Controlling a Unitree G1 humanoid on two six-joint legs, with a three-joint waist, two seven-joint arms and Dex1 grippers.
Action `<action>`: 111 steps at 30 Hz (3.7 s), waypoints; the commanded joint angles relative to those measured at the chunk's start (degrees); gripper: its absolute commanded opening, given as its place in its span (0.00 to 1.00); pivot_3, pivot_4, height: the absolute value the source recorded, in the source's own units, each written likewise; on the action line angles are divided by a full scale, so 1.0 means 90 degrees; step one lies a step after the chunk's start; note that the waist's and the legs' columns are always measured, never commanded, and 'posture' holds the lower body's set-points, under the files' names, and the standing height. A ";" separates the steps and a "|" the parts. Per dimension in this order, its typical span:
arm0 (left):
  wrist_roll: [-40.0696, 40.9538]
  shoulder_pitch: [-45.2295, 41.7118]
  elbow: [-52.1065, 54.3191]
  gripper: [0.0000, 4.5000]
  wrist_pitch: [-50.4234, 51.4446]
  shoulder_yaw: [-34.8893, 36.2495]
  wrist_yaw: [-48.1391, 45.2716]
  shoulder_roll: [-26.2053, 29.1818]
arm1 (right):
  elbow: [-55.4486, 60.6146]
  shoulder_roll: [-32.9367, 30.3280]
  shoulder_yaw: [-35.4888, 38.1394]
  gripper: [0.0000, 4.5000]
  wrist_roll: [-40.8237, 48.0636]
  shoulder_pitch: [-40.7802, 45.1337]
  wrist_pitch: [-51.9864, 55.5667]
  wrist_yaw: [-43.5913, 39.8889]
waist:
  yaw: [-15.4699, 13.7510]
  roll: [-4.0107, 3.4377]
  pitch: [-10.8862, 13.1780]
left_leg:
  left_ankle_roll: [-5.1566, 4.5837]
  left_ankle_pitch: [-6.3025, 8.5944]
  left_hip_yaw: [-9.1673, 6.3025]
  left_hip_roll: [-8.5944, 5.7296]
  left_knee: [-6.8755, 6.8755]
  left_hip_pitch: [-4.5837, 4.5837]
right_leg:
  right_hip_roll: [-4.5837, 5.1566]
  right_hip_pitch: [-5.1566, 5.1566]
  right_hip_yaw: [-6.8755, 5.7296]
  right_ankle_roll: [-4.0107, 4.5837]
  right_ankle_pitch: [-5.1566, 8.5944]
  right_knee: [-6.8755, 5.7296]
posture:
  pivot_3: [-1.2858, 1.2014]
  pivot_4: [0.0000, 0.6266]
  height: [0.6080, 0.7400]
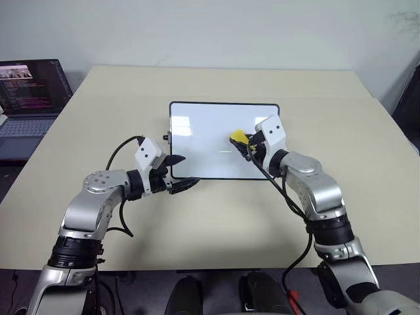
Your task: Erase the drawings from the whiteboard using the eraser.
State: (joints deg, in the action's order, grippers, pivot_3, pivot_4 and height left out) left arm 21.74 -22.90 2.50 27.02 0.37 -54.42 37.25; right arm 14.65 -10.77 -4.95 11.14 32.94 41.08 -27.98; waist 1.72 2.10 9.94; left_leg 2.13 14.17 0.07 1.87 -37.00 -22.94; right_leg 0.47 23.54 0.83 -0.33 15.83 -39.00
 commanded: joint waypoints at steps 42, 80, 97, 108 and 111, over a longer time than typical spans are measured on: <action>0.0011 -0.0487 0.0198 1.00 -0.0119 -0.0295 -0.0382 -0.0170 | 0.0113 -0.0403 0.0219 0.27 -0.0527 -0.0523 -0.0735 0.1392 | -0.0002 0.0004 -0.0003 | 0.0001 0.0000 0.0007 -0.0009 -0.0004 0.0010 | -0.0036 -0.0012 0.0009 -0.0004 0.0004 0.0002 | 0.52 0.24 1.00; -0.0035 -0.0396 0.0218 1.00 -0.0076 -0.0395 -0.0425 -0.0182 | -0.1888 -0.0456 -0.0473 0.27 -0.1322 0.0547 -0.0551 0.1466 | 0.0001 0.0007 -0.0006 | -0.0013 -0.0013 0.0006 -0.0006 -0.0011 0.0032 | -0.0036 -0.0029 0.0009 -0.0002 -0.0008 -0.0007 | 0.52 0.24 1.00; -0.0001 -0.0396 0.0232 1.00 -0.0058 -0.0450 -0.0423 -0.0211 | -0.1826 -0.0933 -0.0382 0.27 -0.1309 0.0336 -0.0190 0.0932 | -0.0001 0.0013 -0.0010 | -0.0037 -0.0029 0.0009 -0.0005 -0.0008 0.0046 | -0.0035 -0.0040 0.0012 -0.0020 -0.0007 -0.0005 | 0.52 0.24 1.00; 0.0010 -0.0386 0.0256 1.00 -0.0029 -0.0462 -0.0415 -0.0228 | -0.1696 -0.1043 -0.0636 0.27 -0.1439 0.0174 -0.0039 0.0748 | 0.0040 0.0016 -0.0012 | -0.0040 -0.0030 0.0016 -0.0005 -0.0006 0.0057 | -0.0034 -0.0043 0.0018 -0.0021 -0.0010 -0.0005 | 0.52 0.24 1.00; 0.0009 -0.0372 0.0262 1.00 -0.0028 -0.0464 -0.0415 -0.0227 | -0.1954 -0.1068 -0.0460 0.27 -0.1532 0.0394 -0.0301 0.1016 | 0.0034 0.0016 -0.0012 | -0.0053 -0.0039 0.0017 -0.0006 -0.0006 0.0059 | -0.0034 -0.0042 0.0019 -0.0018 -0.0019 -0.0006 | 0.52 0.24 1.00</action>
State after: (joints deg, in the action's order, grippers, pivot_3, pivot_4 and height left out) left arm 21.34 -25.81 2.51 27.07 -4.34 -58.10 35.04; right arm 0.09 -19.41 -11.83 -0.61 35.93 38.62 -21.55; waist 2.02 2.24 9.83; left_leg 1.61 13.78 0.21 1.81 -37.05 -22.40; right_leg 0.16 23.16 0.99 -0.50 15.65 -39.05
